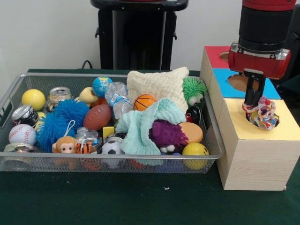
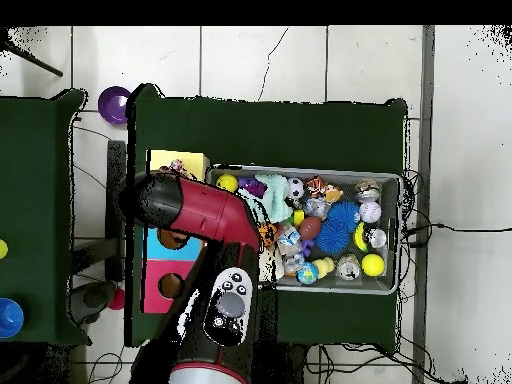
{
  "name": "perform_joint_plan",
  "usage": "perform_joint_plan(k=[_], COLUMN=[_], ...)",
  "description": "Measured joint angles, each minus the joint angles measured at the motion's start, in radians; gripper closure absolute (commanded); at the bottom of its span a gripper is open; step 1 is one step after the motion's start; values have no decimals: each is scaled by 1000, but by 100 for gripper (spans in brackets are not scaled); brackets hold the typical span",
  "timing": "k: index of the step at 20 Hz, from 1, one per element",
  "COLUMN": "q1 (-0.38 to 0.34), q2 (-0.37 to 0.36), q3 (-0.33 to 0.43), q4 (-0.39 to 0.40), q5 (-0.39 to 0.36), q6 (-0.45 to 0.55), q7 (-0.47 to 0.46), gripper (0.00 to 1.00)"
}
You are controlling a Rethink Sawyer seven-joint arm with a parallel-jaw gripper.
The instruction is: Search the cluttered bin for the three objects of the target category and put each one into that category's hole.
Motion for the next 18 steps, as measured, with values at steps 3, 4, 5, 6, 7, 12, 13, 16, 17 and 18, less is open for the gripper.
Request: perform_joint_plan(k=[3, 4, 5, 6, 7, 12, 13, 16, 17, 18], q1=[0, 0, 0, 0, 0, 0, 0, 0, 0, 1], q2=[0, 0, 0, 0, 0, 0, 0, 0, 0, 0], q3=[0, 1, 1, 2, 3, 6, 8, 10, 10, 10], q4=[0, 0, 0, 0, 0, 0, 0, 0, 0, 0], q5=[12, 15, 19, 21, 28, 45, 49, 55, 55, 55], q6=[0, 0, -2, -3, -10, -35, -44, -65, -69, -74], q7=[0, 0, 0, 0, 0, 0, 0, 0, 0, 0], gripper=[100, 100, 100, 100, 100, 100, 100, 100, 100, 100])
